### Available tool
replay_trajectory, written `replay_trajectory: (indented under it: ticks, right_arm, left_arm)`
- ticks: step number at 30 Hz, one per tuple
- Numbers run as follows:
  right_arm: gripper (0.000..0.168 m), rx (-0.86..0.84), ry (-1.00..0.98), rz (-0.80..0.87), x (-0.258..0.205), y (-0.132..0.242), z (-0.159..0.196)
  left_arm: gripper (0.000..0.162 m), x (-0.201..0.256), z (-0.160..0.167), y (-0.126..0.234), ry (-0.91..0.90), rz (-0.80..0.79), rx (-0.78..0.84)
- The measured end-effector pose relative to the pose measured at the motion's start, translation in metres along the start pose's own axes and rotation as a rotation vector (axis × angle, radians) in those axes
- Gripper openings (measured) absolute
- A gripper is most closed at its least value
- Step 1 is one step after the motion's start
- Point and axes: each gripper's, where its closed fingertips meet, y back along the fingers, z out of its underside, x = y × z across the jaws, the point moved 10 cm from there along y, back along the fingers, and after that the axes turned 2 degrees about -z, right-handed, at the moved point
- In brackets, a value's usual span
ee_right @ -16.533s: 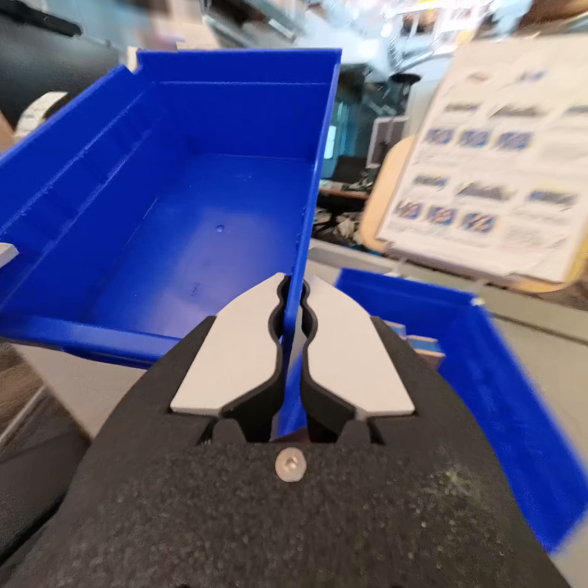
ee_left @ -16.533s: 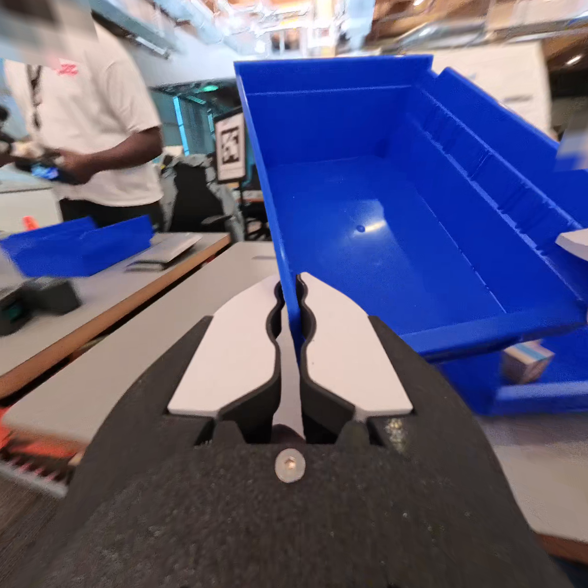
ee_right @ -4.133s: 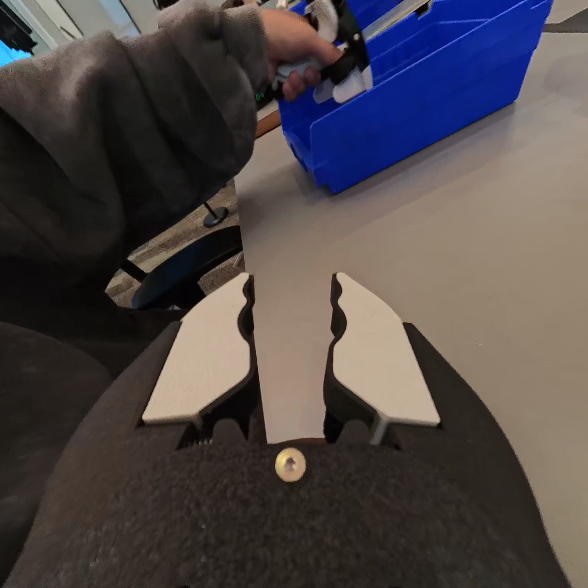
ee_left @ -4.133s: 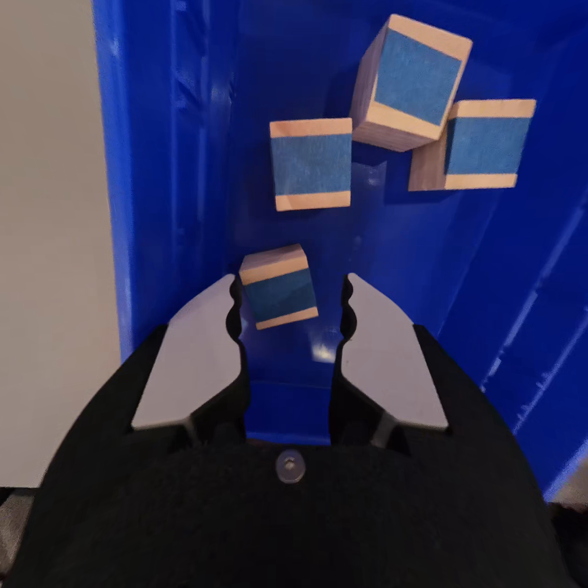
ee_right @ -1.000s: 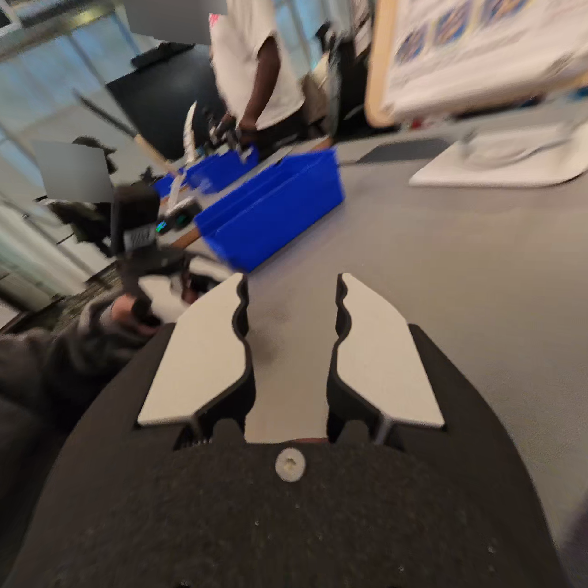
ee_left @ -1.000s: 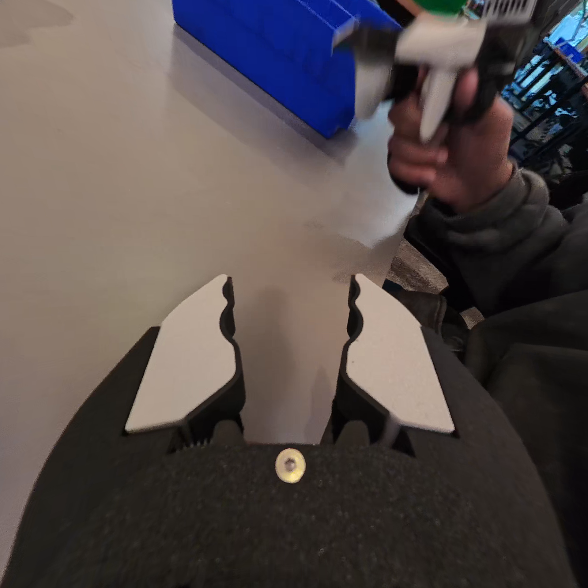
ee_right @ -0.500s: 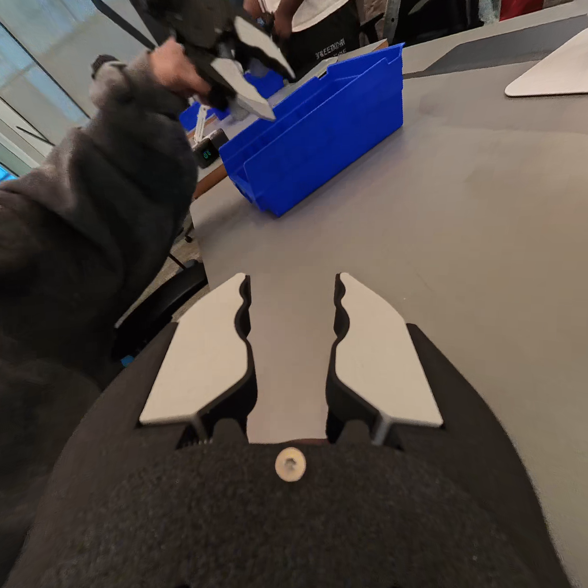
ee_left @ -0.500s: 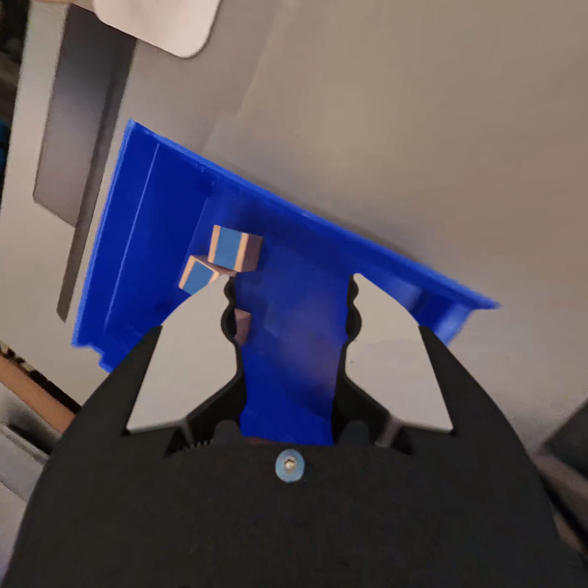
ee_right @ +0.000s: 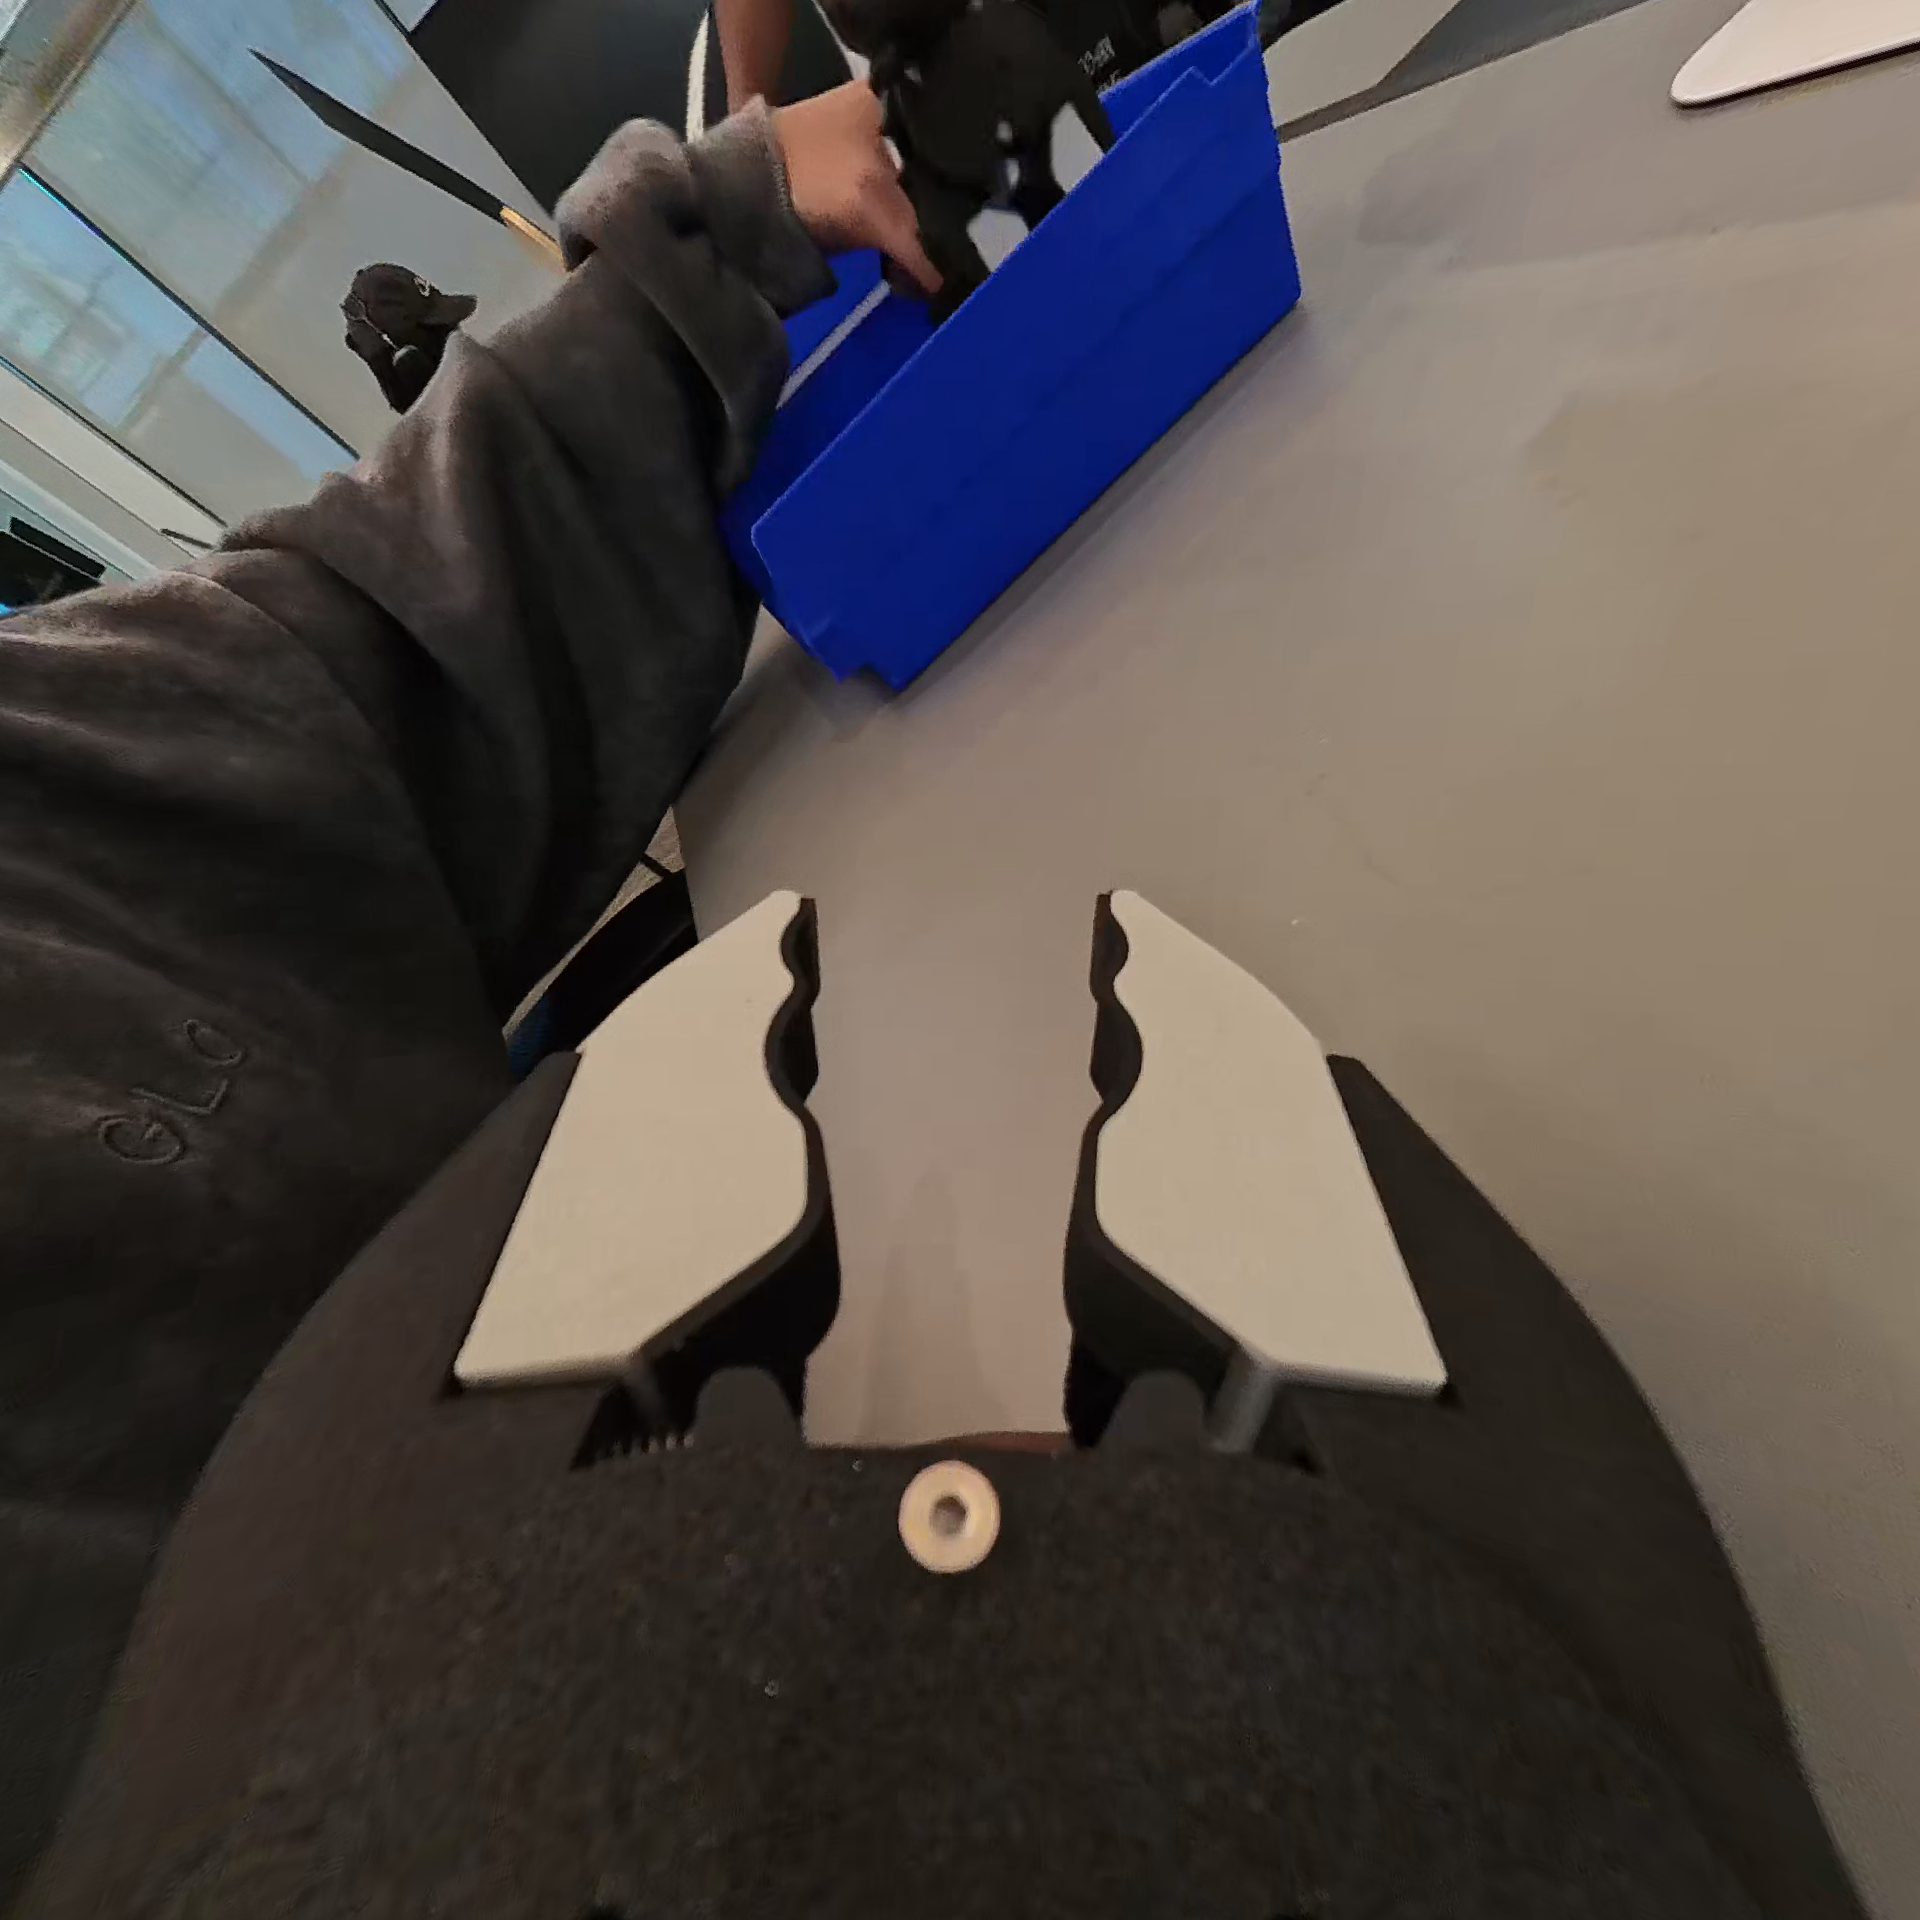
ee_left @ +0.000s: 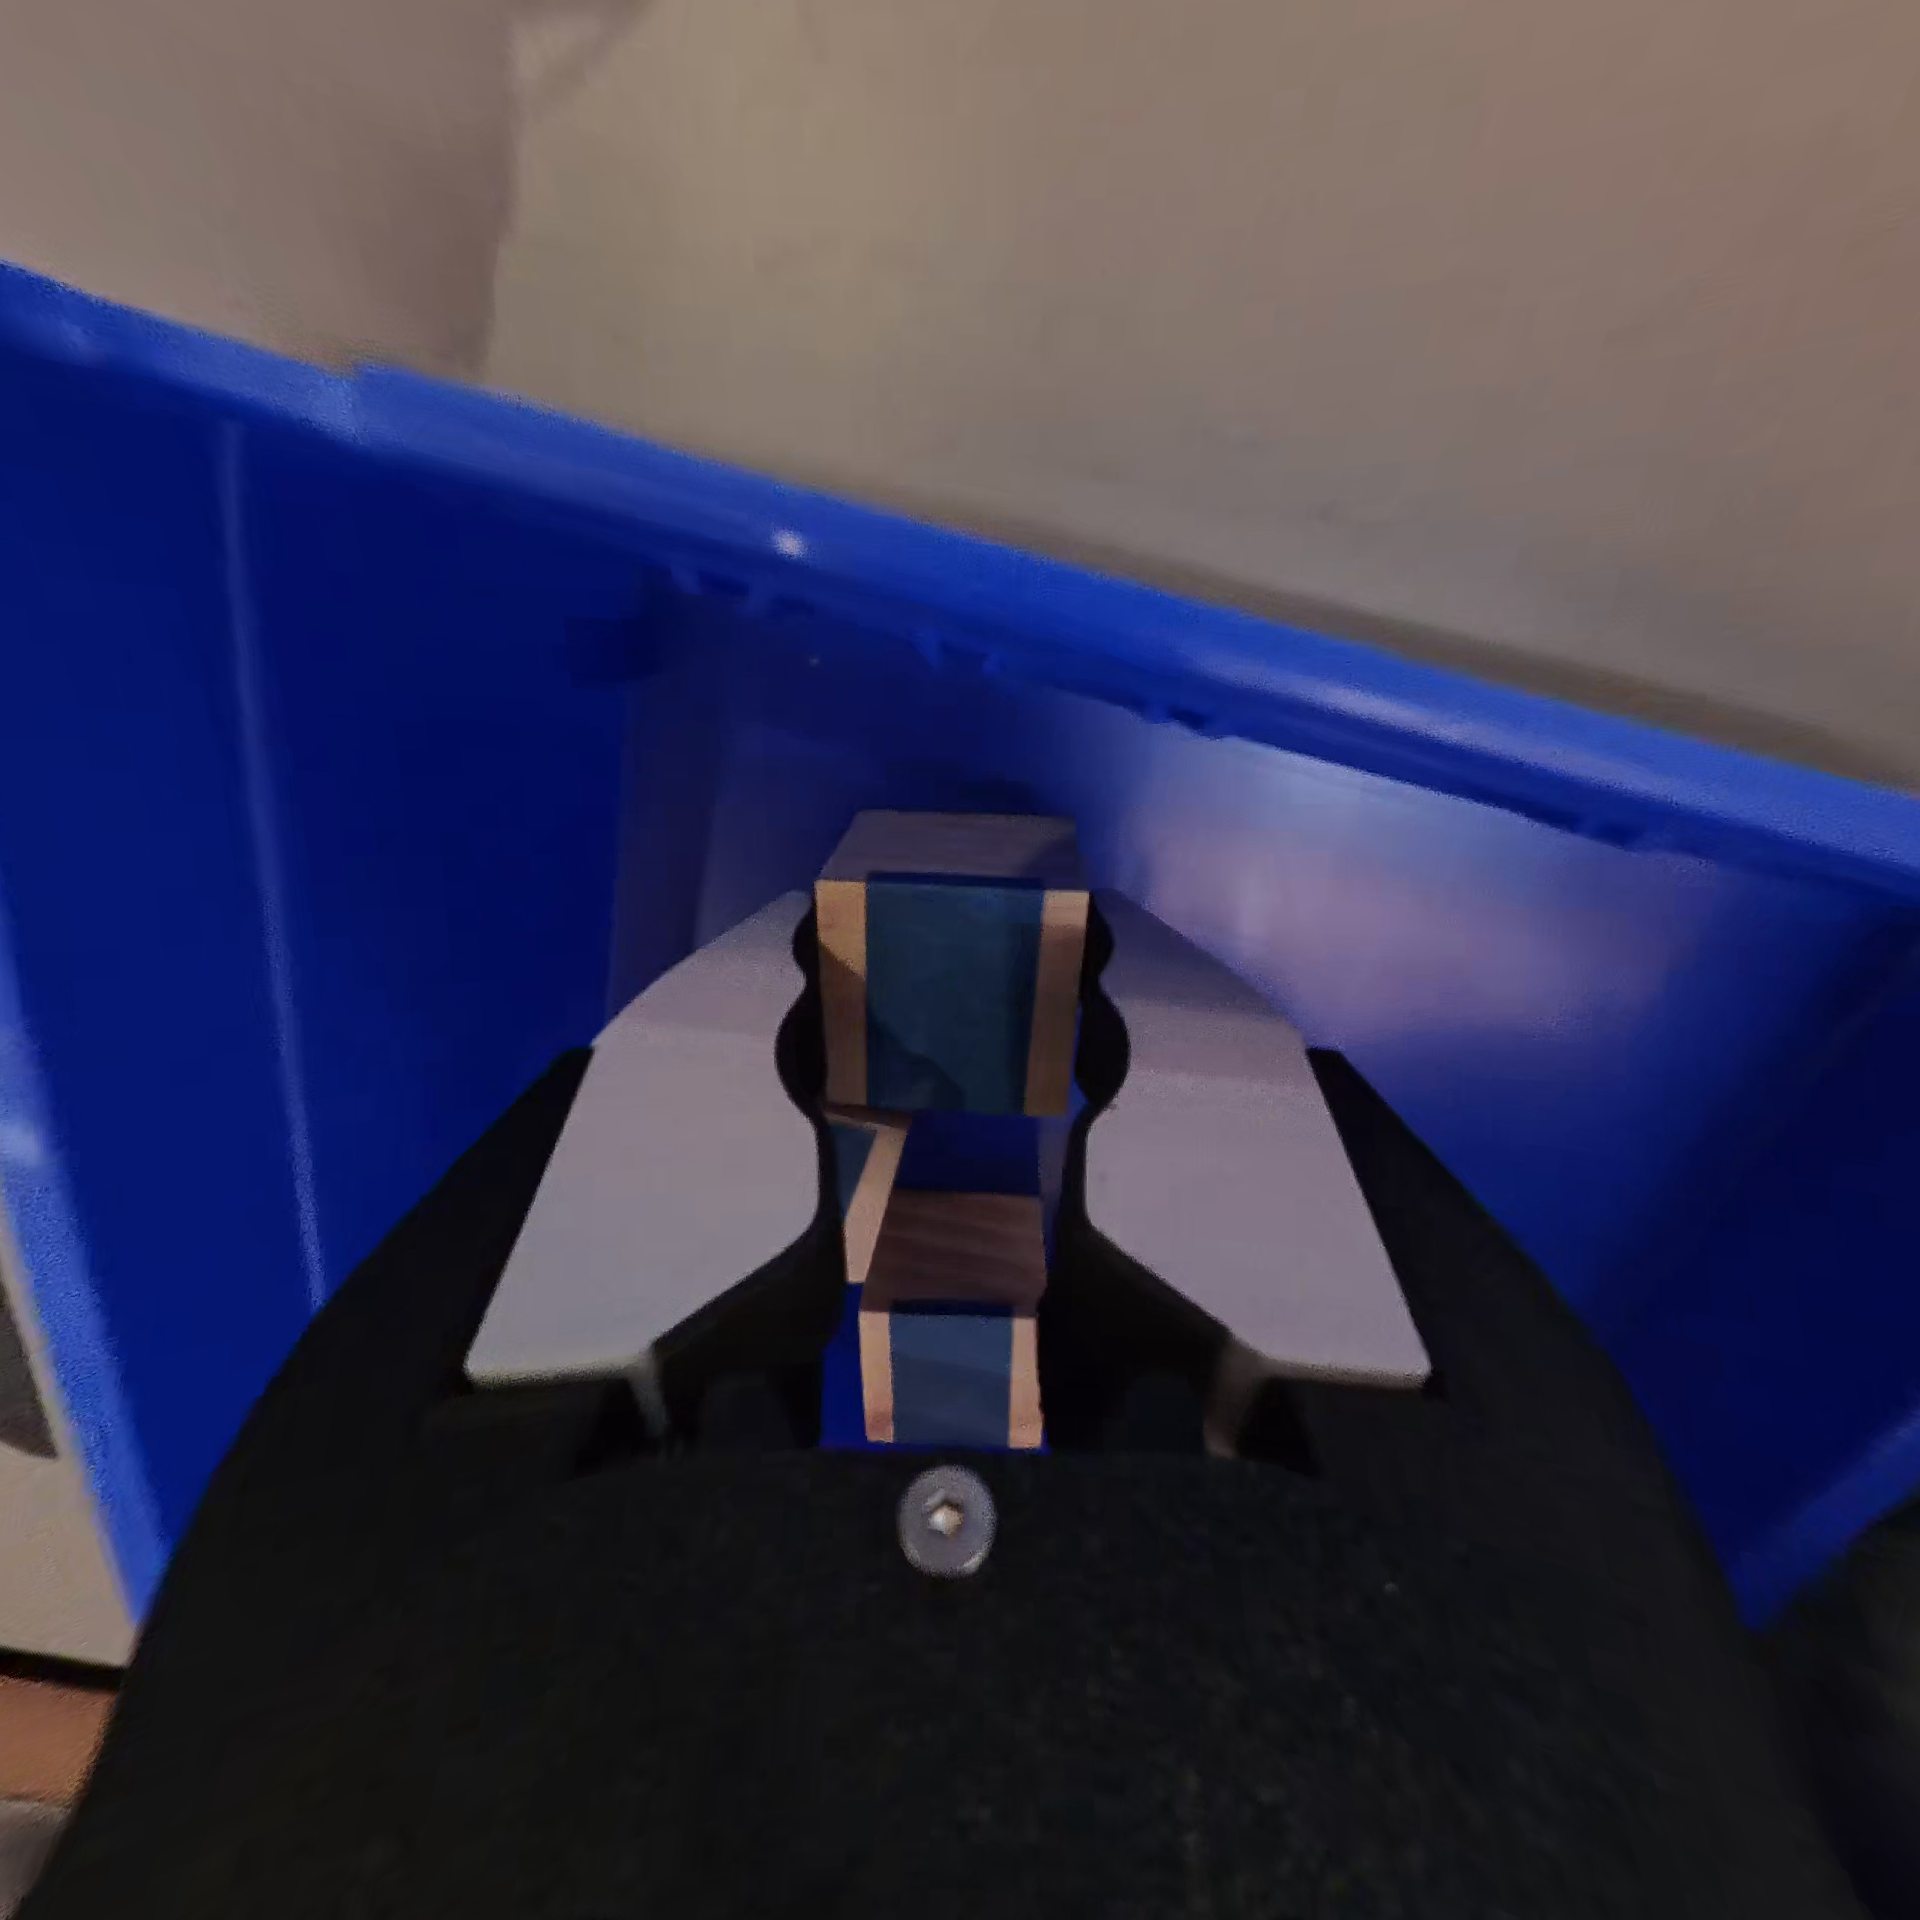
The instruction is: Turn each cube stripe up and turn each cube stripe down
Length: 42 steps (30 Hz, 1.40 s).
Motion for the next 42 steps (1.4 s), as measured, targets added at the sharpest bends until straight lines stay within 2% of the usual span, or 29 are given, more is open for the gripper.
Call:
replay_trajectory:
  ticks: [5, 7, 11, 13, 16, 19, 24, 28, 30, 31, 32, 33, 34, 35, 38, 40, 42]
  right_arm:
    - [0.050, -0.019, 0.001, 0.025, 0.009, -0.002, -0.001]
    - [0.050, -0.018, -0.012, 0.024, 0.013, -0.004, -0.003]
    - [0.051, 0.019, -0.063, -0.030, 0.022, -0.014, -0.021]
    - [0.053, 0.060, -0.100, -0.086, 0.023, -0.024, -0.034]
    - [0.055, 0.123, -0.184, -0.212, 0.020, -0.043, -0.056]
    - [0.057, 0.142, -0.247, -0.326, 0.012, -0.063, -0.072]
    - [0.059, 0.145, -0.299, -0.366, 0.008, -0.077, -0.074]
    - [0.058, 0.163, -0.331, -0.364, 0.014, -0.076, -0.069]
    - [0.045, 0.176, -0.347, -0.374, 0.021, -0.072, -0.068]
    - [0.045, 0.177, -0.349, -0.378, 0.023, -0.070, -0.068]
    - [0.045, 0.175, -0.344, -0.372, 0.024, -0.069, -0.068]
    - [0.045, 0.160, -0.334, -0.340, 0.024, -0.068, -0.068]
    - [0.045, 0.152, -0.313, -0.289, 0.025, -0.067, -0.067]
    - [0.045, 0.157, -0.298, -0.270, 0.026, -0.065, -0.066]
    - [0.045, 0.165, -0.302, -0.278, 0.028, -0.056, -0.066]
    - [0.045, 0.159, -0.266, -0.237, 0.028, -0.045, -0.069]
    - [0.045, 0.160, -0.199, -0.182, 0.024, -0.029, -0.077]
  left_arm:
    - [0.045, 0.022, 0.001, 0.060, 0.124, -0.057, 0.265]
    - [0.045, 0.035, 0.001, 0.082, 0.245, -0.078, 0.384]
    - [0.044, 0.073, -0.014, 0.106, 0.526, 0.031, 0.711]
    - [0.044, 0.093, -0.028, 0.106, 0.687, 0.178, 0.881]
    - [0.044, 0.126, -0.057, 0.097, 0.823, 0.493, 1.107]
    - [0.044, 0.158, -0.090, 0.078, 0.856, 0.655, 1.174]
    - [0.044, 0.187, -0.133, 0.049, 0.896, 0.748, 1.184]
    - [0.044, 0.194, -0.156, 0.031, 0.896, 0.707, 1.155]
    - [0.044, 0.199, -0.165, 0.025, 0.892, 0.706, 1.147]
    - [0.044, 0.199, -0.166, 0.024, 0.897, 0.700, 1.155]
    - [0.044, 0.200, -0.166, 0.023, 0.901, 0.704, 1.150]
    - [0.054, 0.199, -0.164, 0.024, 0.907, 0.704, 1.147]
    - [0.080, 0.198, -0.157, 0.028, 0.919, 0.701, 1.163]
    - [0.095, 0.198, -0.146, 0.033, 0.931, 0.685, 1.192]
    - [0.089, 0.219, -0.102, 0.038, 0.944, 0.496, 1.272]
    - [0.090, 0.248, -0.079, 0.022, 0.909, 0.362, 1.249]
    - [0.088, 0.278, -0.068, 0.003, 0.836, 0.323, 1.210]
